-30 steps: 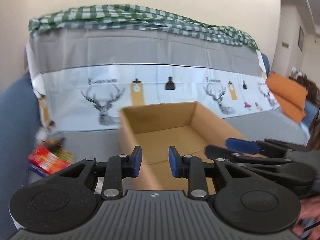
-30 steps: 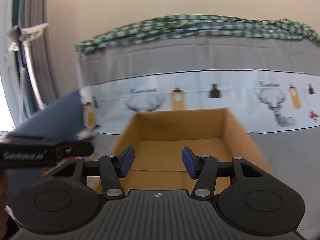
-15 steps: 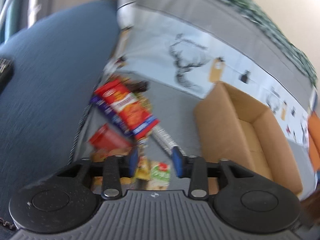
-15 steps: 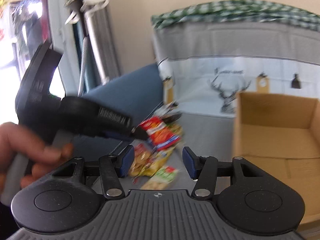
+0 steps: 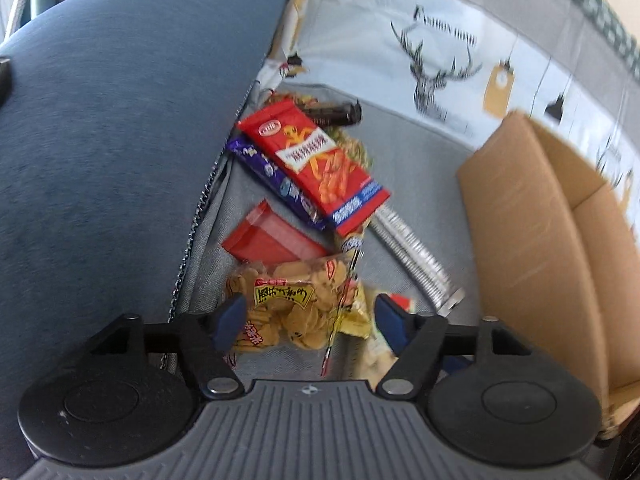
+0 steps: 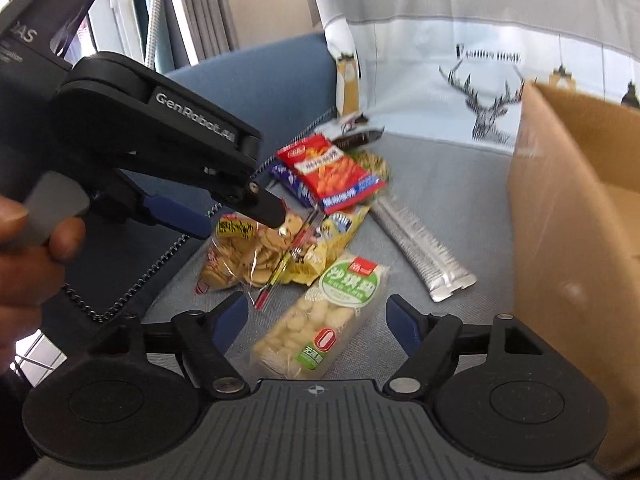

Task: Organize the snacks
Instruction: 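Grasp the cracker bag with the left tool while the right tool grasps the white puffed-snack bag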

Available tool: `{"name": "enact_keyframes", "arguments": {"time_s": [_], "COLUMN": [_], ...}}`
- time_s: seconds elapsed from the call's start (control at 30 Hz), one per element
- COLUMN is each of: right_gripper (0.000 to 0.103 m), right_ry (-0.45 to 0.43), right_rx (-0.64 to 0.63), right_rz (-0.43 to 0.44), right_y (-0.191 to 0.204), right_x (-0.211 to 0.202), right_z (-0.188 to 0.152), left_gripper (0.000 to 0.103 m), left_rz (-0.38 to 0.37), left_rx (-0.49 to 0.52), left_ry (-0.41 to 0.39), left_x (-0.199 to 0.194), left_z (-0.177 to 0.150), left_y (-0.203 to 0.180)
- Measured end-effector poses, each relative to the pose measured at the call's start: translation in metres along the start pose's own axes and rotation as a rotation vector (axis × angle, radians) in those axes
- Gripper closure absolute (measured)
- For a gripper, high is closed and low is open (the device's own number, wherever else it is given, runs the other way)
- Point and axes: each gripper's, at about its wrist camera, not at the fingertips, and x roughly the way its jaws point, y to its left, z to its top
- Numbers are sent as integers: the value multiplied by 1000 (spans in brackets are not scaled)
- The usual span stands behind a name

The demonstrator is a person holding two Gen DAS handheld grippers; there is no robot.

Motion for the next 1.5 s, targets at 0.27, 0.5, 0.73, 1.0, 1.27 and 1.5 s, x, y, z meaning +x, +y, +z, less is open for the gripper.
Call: {"name": "enact_keyframes", "arguments": {"time_s": [0.27,0.5,0.73,1.0,1.27,1.5], "right_gripper": [20,40,62,65,61,63], "right_ry": [101,104,113,106,152,145], "right_rx": [3,-59,-40,-57,-58,-73], "right_rz": [-2,-44,-50,-46,-54,-64], "right_y": [-3,3,-9,-10,-11,-10], "right_x": [36,33,11,-5,6,10], "right_z": [-9,-11,-17,-18,-17,-18], "left_gripper": [18,17,36,39,39,39], "left_rz": [77,129,144,-44,-61,-79], "left_rx": [81,137,69,-23,-12,-41], "left_ry": [51,79,52,-40,110,94], "left_x": [28,41,34,0,24,26], "left_z": [-1,-1,0,-1,-7,-4], "left_y": [-11,-19,-10,-4,-9,1]}}
